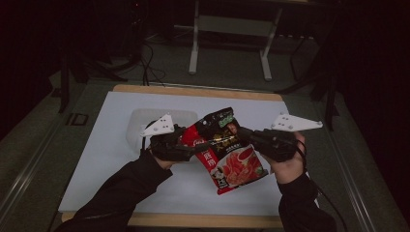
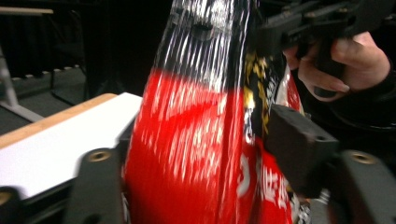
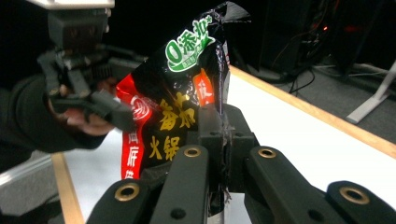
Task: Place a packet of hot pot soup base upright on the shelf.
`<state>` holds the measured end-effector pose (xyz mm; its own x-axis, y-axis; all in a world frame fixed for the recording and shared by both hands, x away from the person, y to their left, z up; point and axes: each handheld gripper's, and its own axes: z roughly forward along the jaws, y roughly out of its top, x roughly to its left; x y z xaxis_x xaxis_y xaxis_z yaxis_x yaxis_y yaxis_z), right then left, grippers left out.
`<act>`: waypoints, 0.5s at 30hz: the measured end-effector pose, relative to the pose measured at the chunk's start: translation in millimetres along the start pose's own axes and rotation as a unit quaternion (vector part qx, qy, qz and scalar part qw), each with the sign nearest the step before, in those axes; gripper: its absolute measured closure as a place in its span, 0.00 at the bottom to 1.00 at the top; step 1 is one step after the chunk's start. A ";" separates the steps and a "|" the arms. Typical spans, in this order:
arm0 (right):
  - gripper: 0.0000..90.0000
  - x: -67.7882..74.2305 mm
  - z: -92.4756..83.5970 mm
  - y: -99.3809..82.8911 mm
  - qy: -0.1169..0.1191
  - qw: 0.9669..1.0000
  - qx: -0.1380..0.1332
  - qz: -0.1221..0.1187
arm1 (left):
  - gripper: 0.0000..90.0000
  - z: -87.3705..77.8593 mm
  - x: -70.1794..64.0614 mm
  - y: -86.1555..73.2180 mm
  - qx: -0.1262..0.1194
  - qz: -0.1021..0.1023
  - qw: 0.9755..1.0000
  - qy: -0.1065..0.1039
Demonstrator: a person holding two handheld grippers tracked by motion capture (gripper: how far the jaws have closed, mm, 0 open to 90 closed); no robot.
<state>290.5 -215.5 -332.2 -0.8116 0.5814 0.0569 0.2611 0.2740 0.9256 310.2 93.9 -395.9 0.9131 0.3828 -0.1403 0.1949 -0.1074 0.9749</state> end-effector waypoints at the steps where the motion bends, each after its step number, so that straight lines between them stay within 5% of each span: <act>1: 0.99 0.4 1.9 -1.6 0.005 1.000 0.000 0.002 | 0.54 0.3 -0.3 0.4 0.003 0.000 1.000 -0.001; 7: 0.99 1.0 5.4 -4.8 0.012 1.000 0.000 0.003 | 0.78 2.8 -3.4 4.9 0.024 0.001 1.000 -0.009; 15: 0.98 -0.1 2.4 -6.0 0.012 1.000 -0.009 0.001 | 0.87 2.4 -10.2 13.9 0.032 0.012 0.999 0.008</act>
<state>290.2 -215.4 -338.7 -0.8240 0.5626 0.0671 0.2527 0.2590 0.9322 304.5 86.3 -381.4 0.9117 0.3947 -0.1139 0.1960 -0.1741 0.9650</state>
